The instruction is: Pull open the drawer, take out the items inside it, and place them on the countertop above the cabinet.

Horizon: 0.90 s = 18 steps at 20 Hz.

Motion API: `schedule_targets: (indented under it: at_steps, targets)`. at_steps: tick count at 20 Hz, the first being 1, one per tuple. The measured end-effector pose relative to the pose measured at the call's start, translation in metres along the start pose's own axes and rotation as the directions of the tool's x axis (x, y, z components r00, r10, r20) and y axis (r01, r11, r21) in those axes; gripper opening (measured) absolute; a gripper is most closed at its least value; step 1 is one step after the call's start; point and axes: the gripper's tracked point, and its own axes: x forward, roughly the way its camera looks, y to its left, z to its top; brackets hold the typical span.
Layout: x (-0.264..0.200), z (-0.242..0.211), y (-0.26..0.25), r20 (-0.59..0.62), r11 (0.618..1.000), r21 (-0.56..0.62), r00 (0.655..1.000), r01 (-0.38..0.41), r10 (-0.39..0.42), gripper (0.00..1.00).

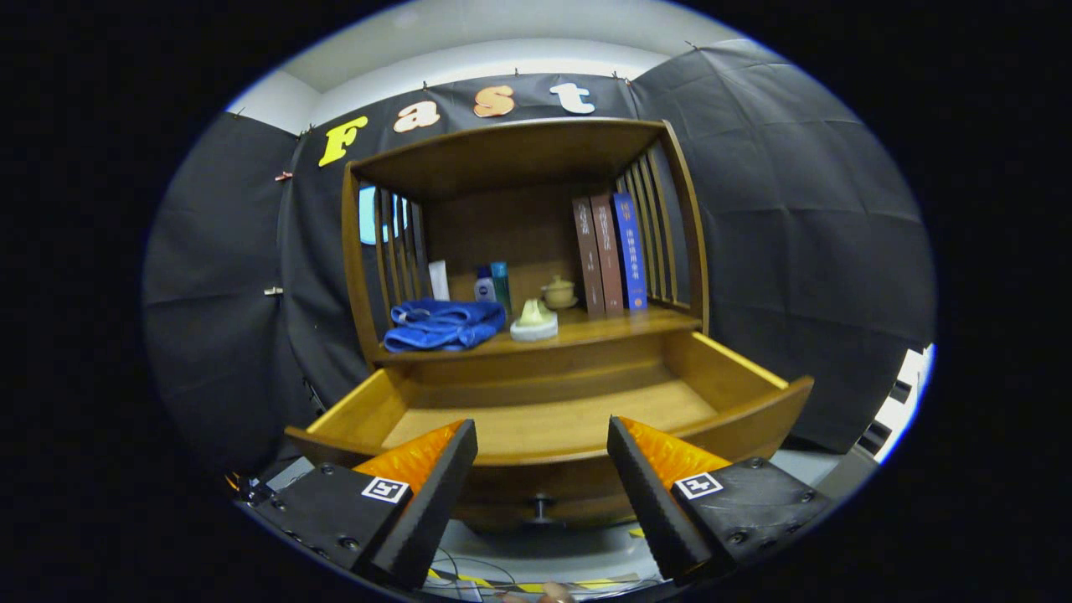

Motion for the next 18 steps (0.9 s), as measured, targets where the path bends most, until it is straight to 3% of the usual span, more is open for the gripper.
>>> schedule_targets:
  at_steps: [7,13,18]
  targets:
    - [0.02,-0.038,-0.001,-0.077,1.0,-0.027,0.997,0.0,-0.002,1.0]
    - [0.026,-0.032,-0.003,-0.061,1.0,-0.022,0.998,-0.004,0.003,0.99]
    - [0.058,-0.025,-0.004,-0.075,1.0,-0.019,0.997,-0.008,0.007,1.0]
